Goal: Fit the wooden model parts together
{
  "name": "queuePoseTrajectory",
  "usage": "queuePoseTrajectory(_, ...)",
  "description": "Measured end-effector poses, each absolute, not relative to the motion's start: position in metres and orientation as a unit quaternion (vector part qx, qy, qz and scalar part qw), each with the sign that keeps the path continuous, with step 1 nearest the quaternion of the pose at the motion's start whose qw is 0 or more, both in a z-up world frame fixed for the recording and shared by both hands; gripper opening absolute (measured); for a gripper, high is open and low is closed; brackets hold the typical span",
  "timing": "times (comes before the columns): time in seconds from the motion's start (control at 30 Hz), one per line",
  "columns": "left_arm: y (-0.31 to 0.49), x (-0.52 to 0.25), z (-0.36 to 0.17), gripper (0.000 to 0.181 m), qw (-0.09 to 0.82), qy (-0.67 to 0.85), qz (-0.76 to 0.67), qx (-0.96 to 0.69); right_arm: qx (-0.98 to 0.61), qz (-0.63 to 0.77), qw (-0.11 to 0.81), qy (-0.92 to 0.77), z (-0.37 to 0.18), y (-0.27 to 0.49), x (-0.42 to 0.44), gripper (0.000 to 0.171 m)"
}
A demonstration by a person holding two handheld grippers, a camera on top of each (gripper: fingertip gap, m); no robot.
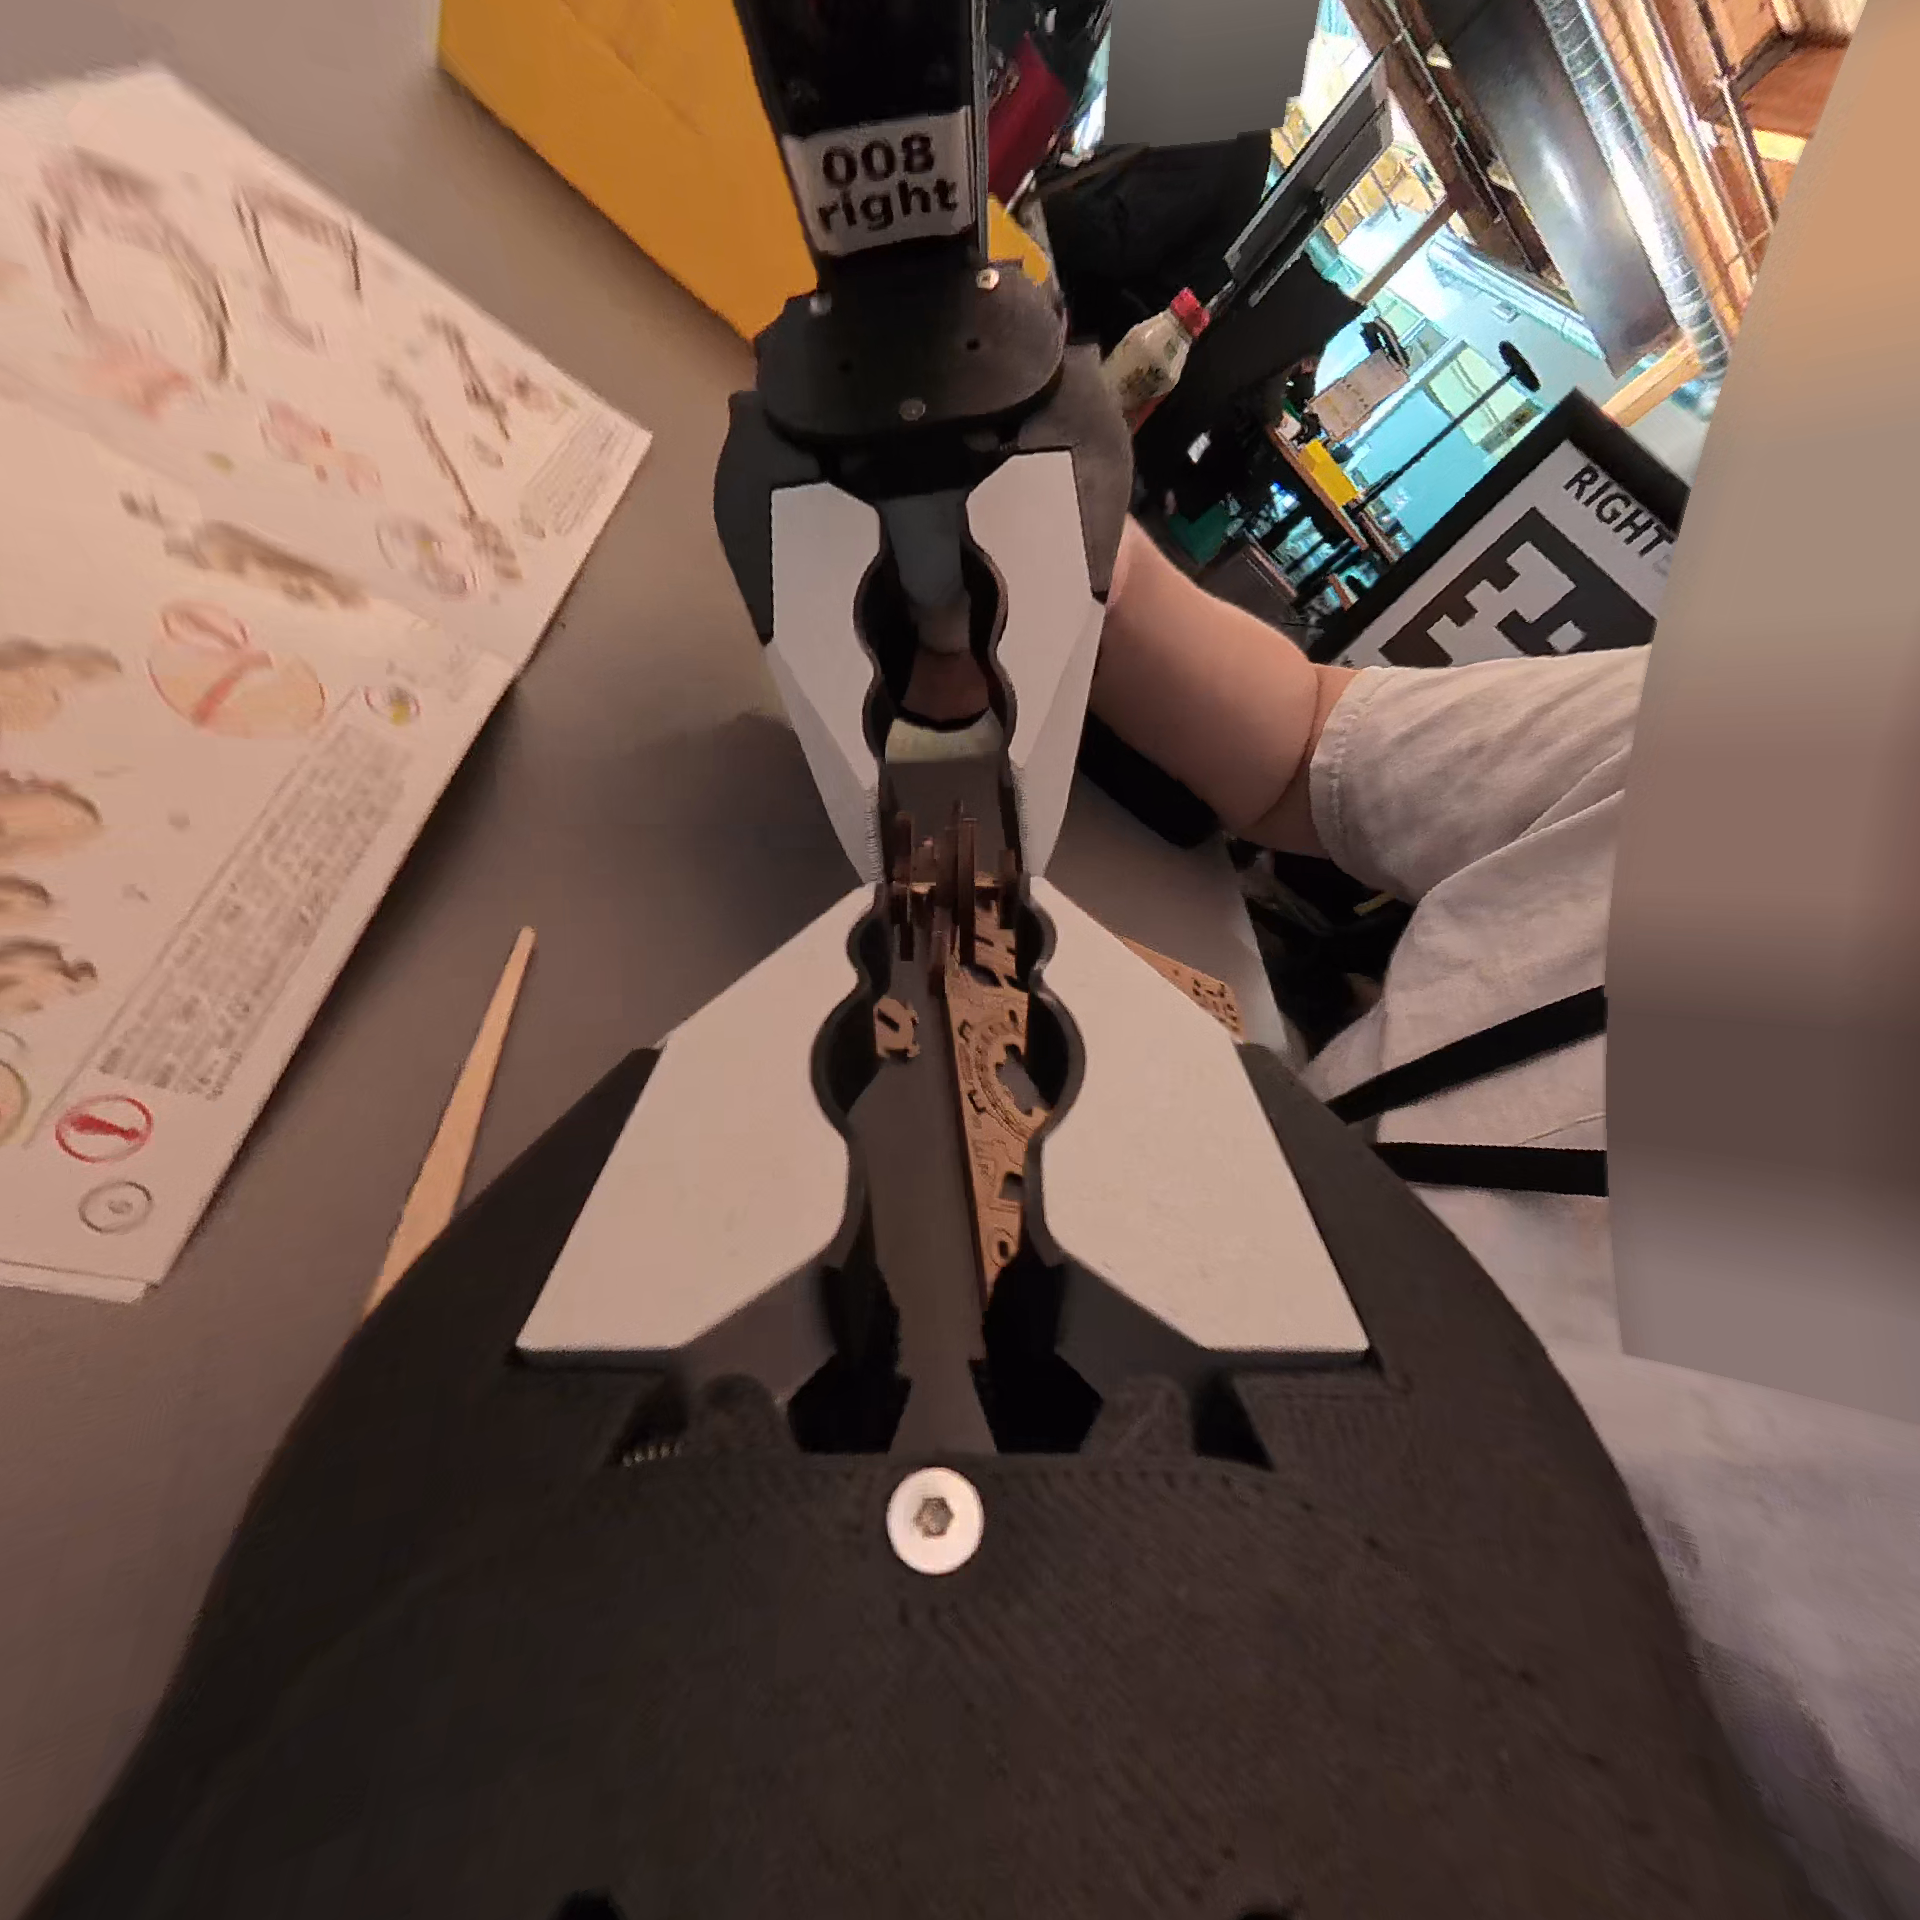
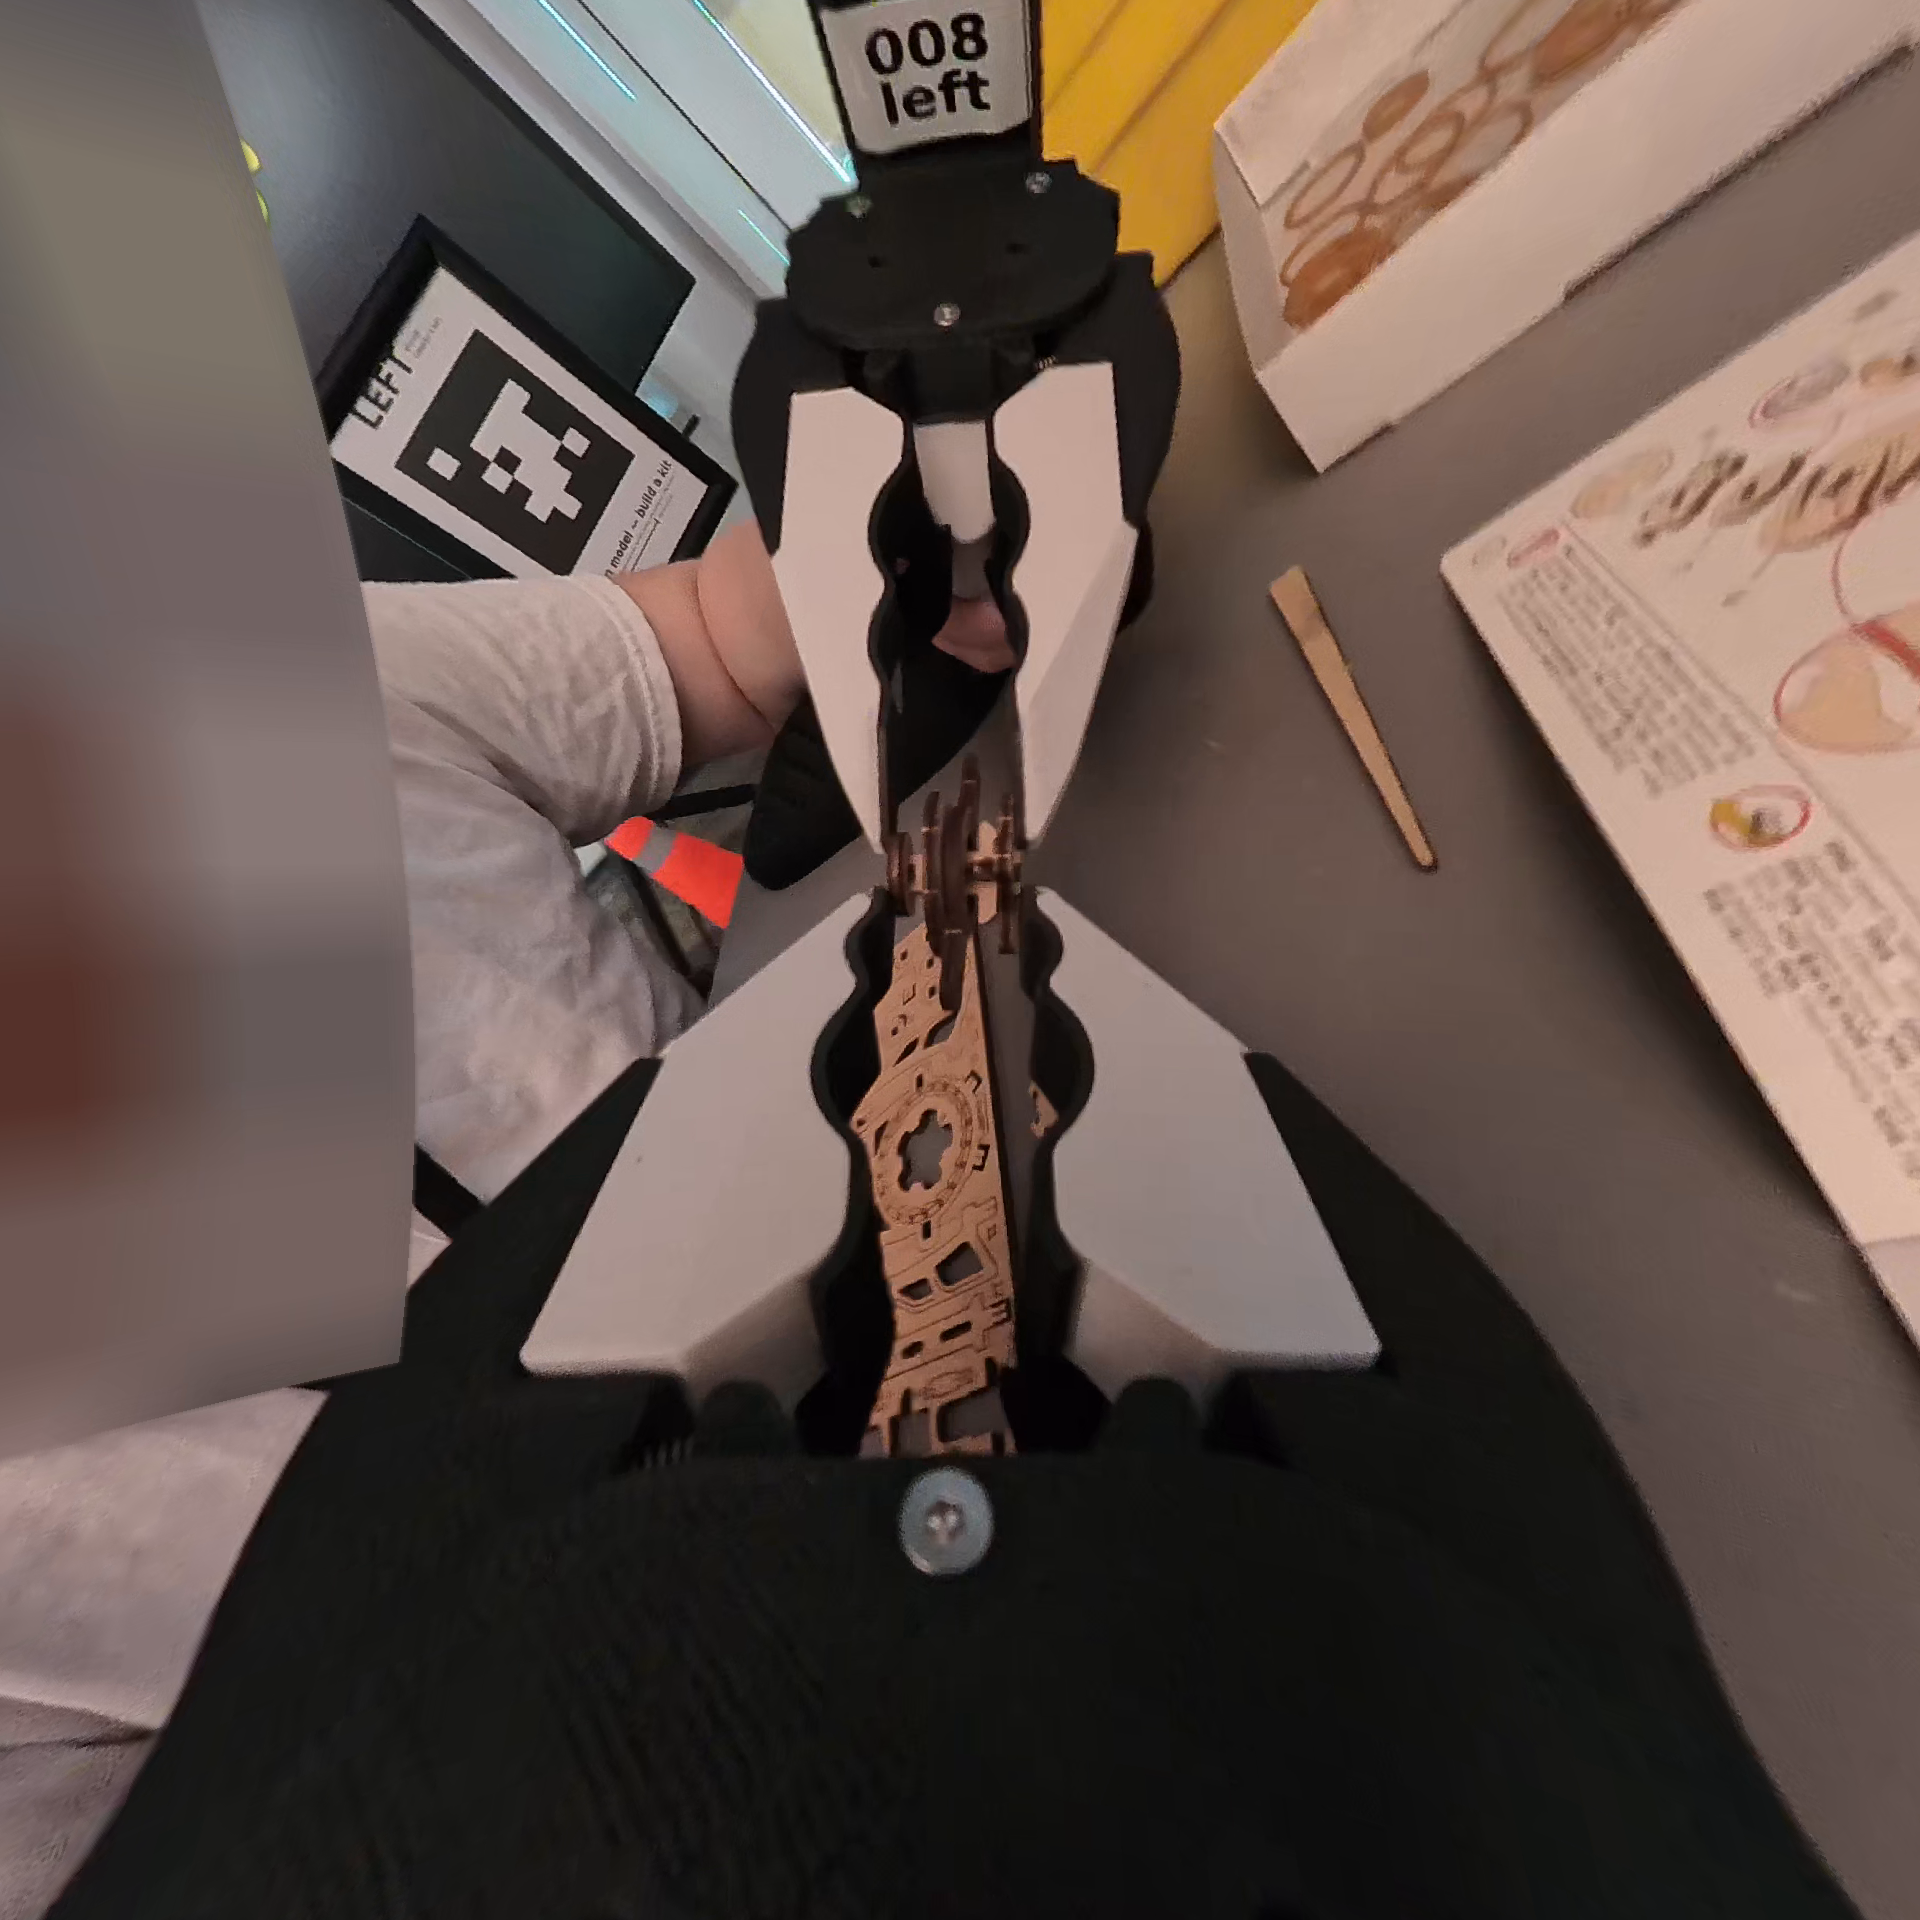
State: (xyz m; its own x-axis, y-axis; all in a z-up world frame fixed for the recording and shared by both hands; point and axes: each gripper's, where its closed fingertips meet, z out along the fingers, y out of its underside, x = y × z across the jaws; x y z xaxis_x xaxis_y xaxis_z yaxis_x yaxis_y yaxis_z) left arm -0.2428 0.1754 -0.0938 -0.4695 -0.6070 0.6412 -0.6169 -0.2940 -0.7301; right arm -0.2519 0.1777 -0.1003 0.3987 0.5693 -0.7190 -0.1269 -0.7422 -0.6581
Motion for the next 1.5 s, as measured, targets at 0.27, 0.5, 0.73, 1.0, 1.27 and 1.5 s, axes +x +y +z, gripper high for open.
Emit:
queuePoseTrajectory(0.27,0.18,-0.243,-0.068,0.038,-0.25,-0.68,0.561,0.4,-0.734,0.225,0.534,-0.354,-0.066,0.18,-0.239,0.023)
queuePoseTrajectory(0.5,0.169,-0.25,-0.066,0.045,-0.38,-0.737,0.471,0.301,-0.703,0.071,0.543,-0.454,-0.072,0.175,-0.246,0.023)
queuePoseTrajectory(0.73,0.166,-0.247,-0.081,0.036,-0.407,-0.764,0.411,0.285,-0.711,0.078,0.529,-0.457,-0.079,0.174,-0.252,0.023)
queuePoseTrajectory(1.0,0.162,-0.248,-0.088,0.023,-0.41,-0.778,0.391,0.27,-0.714,0.071,0.512,-0.472,-0.088,0.172,-0.255,0.023)
queuePoseTrajectory(1.27,0.161,-0.249,-0.086,0.022,-0.392,-0.773,0.414,0.279,-0.706,0.061,0.521,-0.476,-0.085,0.172,-0.257,0.023)
queuePoseTrajectory(1.5,0.161,-0.25,-0.089,0.023,-0.377,-0.774,0.422,0.284,-0.718,0.072,0.508,-0.47,-0.088,0.171,-0.257,0.023)
